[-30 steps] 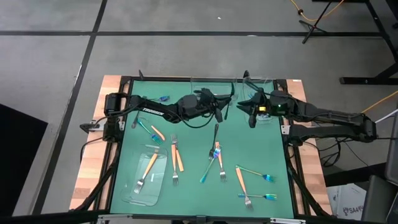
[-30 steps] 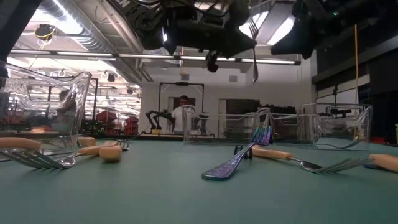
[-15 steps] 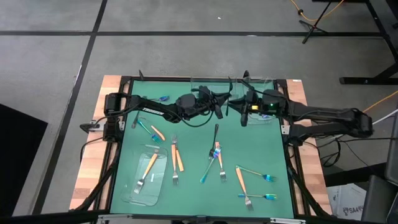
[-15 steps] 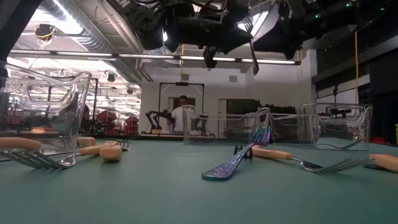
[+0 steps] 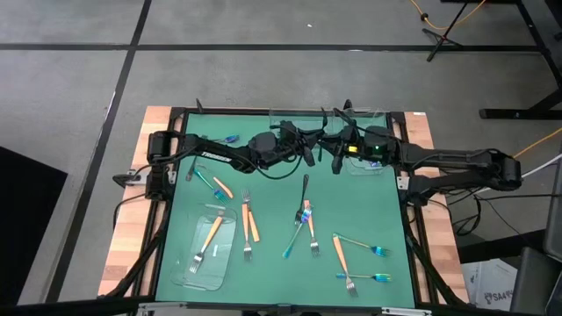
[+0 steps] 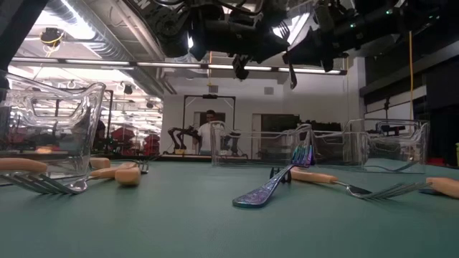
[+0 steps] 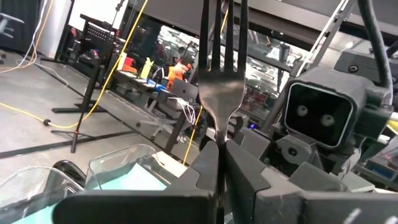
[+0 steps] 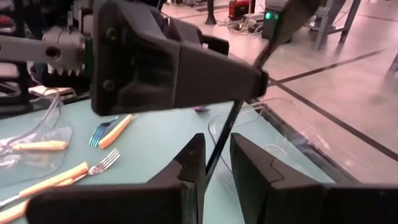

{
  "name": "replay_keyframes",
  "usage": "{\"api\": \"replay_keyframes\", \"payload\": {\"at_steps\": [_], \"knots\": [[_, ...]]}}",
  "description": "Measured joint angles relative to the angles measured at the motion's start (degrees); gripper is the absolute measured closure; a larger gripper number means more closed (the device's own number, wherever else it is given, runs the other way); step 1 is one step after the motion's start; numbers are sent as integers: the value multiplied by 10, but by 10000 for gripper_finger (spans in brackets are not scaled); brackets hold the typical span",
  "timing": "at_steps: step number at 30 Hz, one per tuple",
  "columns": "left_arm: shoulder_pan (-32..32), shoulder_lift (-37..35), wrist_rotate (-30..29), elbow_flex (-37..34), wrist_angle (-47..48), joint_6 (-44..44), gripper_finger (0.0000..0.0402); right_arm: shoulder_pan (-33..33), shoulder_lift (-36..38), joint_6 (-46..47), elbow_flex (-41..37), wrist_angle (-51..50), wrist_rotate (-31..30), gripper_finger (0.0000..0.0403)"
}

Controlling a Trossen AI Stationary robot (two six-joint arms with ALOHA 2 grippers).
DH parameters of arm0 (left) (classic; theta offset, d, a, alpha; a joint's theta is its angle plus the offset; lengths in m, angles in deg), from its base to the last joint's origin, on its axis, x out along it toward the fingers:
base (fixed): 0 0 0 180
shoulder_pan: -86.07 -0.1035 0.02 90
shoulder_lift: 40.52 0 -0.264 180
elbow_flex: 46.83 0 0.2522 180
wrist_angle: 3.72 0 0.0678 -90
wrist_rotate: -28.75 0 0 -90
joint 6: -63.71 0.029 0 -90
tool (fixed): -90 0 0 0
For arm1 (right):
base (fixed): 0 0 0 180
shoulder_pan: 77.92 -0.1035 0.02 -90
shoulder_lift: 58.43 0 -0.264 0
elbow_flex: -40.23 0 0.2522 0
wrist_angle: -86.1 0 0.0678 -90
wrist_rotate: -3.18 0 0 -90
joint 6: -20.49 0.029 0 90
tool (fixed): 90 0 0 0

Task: Sort silverware by color (type)
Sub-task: Put the black fork into the top left transparent bin

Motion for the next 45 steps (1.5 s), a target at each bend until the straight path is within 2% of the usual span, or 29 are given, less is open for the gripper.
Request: {"api": "replay_keyframes", "payload": {"at_steps": [6,13,26,37,45], "knots": [[0,0,1,0,1,0,390,0,-11,-4,0,21,-2,343],[0,0,-11,0,1,5,390,0,-11,-8,0,19,-18,397],[0,0,-9,0,4,4,389,0,-11,-6,-1,19,-28,401],[1,0,6,0,6,1,326,0,-10,-6,-1,22,-31,403],[-6,-3,70,0,11,40,313,0,16,-23,-1,6,-28,403]]}}
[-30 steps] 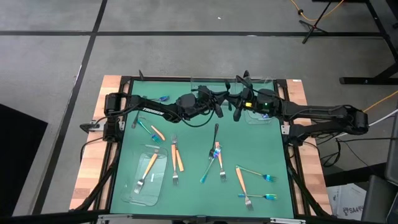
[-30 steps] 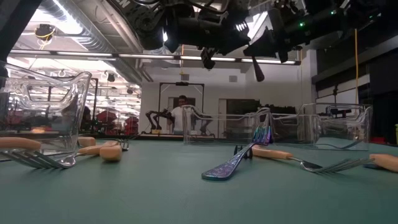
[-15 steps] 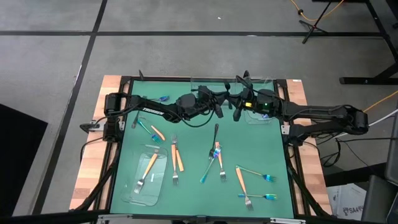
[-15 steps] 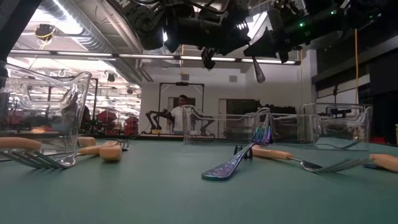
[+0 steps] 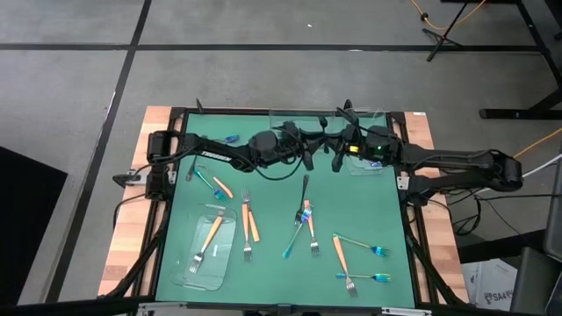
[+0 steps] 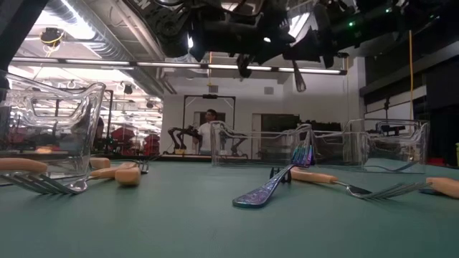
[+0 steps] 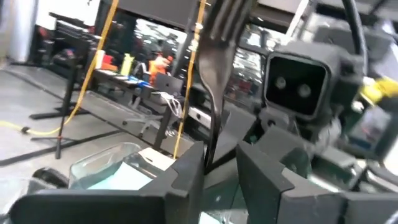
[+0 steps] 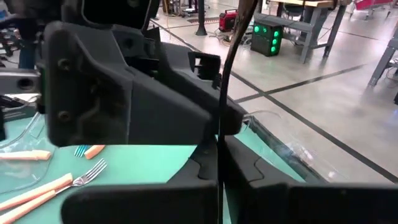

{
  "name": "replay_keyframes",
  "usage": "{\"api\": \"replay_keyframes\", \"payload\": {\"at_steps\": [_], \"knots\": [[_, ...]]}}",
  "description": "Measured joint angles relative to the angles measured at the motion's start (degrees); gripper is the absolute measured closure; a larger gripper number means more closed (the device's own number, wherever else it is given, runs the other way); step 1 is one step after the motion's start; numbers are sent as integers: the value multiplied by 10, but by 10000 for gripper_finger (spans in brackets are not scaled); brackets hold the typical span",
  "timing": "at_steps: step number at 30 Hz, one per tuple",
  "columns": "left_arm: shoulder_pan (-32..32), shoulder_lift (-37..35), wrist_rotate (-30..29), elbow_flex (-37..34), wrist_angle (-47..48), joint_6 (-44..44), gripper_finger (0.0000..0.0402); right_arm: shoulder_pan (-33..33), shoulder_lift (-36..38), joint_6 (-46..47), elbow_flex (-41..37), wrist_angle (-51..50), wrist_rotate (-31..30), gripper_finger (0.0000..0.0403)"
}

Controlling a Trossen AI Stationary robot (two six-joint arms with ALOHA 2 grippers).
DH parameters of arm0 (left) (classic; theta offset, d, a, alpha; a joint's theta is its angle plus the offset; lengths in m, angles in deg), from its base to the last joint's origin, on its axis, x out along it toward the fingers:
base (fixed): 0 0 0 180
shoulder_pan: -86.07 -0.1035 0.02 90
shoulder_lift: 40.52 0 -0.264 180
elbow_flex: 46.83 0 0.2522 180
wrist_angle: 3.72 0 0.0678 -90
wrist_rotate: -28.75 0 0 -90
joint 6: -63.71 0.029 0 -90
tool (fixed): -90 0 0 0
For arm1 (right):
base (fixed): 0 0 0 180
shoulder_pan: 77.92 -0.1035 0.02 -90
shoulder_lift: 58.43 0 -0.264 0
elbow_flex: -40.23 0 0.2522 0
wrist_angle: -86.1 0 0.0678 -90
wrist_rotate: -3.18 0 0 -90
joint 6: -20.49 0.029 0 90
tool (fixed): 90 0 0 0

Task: Sort silverware by color (type)
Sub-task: Put the black fork into the top left transparent bin

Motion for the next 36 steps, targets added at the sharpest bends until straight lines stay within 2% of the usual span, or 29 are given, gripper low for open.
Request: {"api": "replay_keyframes", "payload": {"at_steps": [5,12,17,24,30,36], "knots": [[-11,-30,55,0,66,8,312,1,31,-14,32,-95,-11,403],[-32,-98,107,0,265,6,312,1,33,-45,92,-189,-15,403],[-32,-151,113,-1,425,3,312,1,20,-81,126,-211,-15,403],[-31,-218,117,-1,564,-26,312,40,-17,-105,155,-227,-14,403],[-27,-258,118,-1,631,-27,312,102,-69,-134,164,-222,60,403],[-27,-280,119,-1,685,-22,312,158,-146,-177,184,-222,102,403]]}}
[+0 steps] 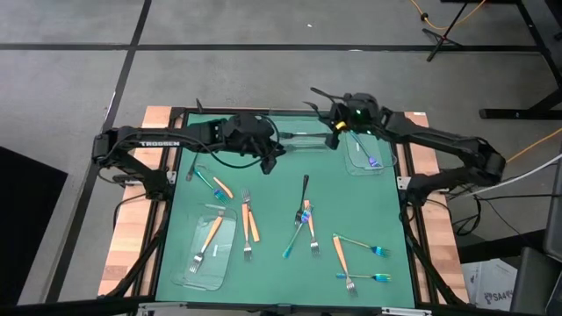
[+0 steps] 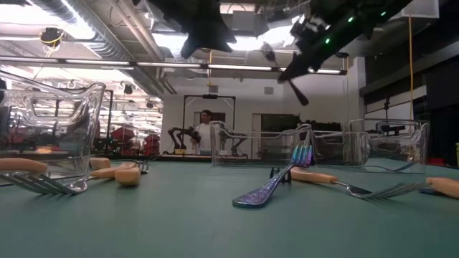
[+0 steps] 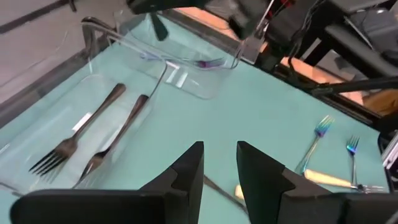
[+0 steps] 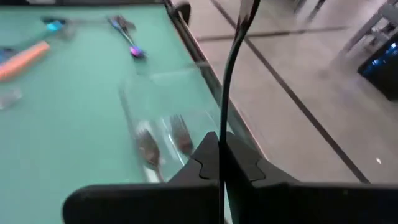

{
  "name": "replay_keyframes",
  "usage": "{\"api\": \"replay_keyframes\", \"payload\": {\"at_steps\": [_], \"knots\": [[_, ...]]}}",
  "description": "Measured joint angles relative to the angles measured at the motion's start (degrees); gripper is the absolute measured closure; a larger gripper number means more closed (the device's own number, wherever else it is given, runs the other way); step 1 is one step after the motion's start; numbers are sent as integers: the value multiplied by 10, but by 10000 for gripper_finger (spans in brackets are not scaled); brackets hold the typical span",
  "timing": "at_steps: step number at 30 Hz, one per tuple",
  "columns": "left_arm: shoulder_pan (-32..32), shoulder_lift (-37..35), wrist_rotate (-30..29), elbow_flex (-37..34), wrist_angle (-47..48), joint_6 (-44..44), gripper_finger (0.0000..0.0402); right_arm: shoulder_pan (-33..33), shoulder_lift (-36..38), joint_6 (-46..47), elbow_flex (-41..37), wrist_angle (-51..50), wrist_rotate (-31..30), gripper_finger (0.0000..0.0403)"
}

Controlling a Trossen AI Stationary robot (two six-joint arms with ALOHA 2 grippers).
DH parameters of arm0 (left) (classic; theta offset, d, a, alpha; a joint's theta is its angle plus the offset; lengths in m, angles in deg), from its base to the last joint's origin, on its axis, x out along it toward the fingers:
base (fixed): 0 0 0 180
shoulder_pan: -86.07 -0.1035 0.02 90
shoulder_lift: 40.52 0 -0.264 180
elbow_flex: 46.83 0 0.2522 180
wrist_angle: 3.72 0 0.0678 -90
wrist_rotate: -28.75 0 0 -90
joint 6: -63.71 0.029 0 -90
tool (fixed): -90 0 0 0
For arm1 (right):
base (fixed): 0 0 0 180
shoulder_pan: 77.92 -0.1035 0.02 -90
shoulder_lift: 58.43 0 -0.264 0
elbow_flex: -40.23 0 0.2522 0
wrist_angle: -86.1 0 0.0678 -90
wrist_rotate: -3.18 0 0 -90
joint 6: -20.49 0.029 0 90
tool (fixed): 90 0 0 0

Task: Sort silverware by color (type)
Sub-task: Put the black fork into the top left transparent bin

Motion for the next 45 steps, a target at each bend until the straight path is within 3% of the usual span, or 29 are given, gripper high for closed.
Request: {"api": "replay_keyframes", "payload": {"at_steps": [6,18,34,45], "knots": [[0,1,4,0,42,0,312,32,-81,-55,41,-3,49,403],[-1,1,6,0,86,15,312,34,-209,-127,157,-75,54,403],[-1,1,6,0,121,16,312,34,-333,-138,159,-76,43,403],[-1,1,6,0,129,16,312,34,-377,-138,160,-77,48,403]]}}
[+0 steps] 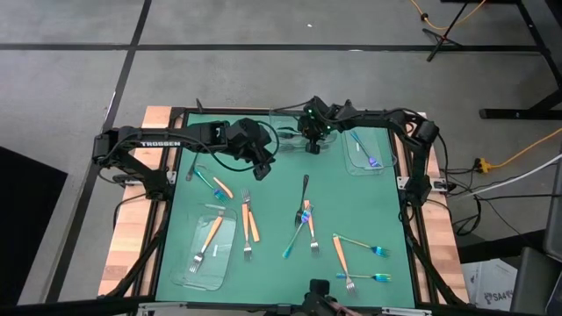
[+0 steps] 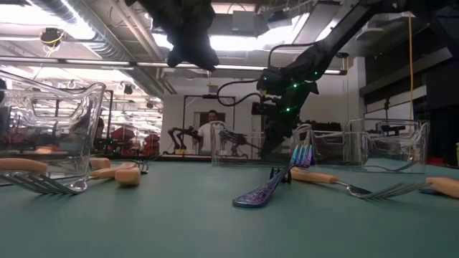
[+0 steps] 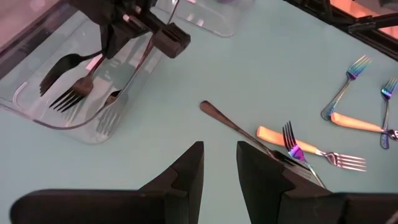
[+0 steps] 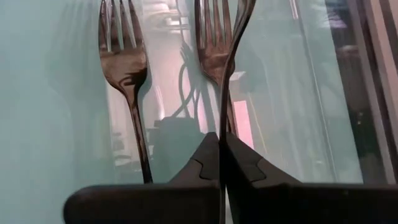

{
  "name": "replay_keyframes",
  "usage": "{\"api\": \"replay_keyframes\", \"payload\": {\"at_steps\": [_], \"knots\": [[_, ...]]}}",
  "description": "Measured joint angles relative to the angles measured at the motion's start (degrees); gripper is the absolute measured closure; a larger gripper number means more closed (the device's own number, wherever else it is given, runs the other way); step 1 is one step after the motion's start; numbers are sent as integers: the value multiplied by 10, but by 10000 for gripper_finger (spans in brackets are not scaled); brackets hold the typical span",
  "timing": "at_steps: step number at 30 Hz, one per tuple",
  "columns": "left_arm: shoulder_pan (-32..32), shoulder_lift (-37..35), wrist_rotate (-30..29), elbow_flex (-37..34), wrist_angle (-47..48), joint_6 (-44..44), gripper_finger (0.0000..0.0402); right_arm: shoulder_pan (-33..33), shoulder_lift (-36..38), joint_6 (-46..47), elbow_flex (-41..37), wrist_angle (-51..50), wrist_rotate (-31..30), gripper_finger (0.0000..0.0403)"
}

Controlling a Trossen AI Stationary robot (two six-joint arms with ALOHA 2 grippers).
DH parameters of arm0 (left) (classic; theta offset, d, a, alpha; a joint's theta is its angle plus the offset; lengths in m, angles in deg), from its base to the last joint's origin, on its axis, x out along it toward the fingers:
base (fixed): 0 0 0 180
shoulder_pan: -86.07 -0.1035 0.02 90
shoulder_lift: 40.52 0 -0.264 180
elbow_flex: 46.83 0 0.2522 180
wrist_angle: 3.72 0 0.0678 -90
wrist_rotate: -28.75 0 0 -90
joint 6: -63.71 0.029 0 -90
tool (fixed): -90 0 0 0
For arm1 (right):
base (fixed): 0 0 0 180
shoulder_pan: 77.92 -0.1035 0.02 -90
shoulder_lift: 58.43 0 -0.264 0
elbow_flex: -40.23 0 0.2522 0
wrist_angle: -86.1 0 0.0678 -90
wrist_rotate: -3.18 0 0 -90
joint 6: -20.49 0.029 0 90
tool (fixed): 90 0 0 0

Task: Sort silverware by color (type)
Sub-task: Put the black fork into the top left transparent bin

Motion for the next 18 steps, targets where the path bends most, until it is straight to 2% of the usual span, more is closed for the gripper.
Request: {"api": "replay_keyframes", "payload": {"at_steps": [9,18], "knots": [[0,0,0,0,20,0,312,-1,-3,0,0,1,3,398],[0,0,0,0,21,0,312,-1,-4,0,0,6,8,351]]}}
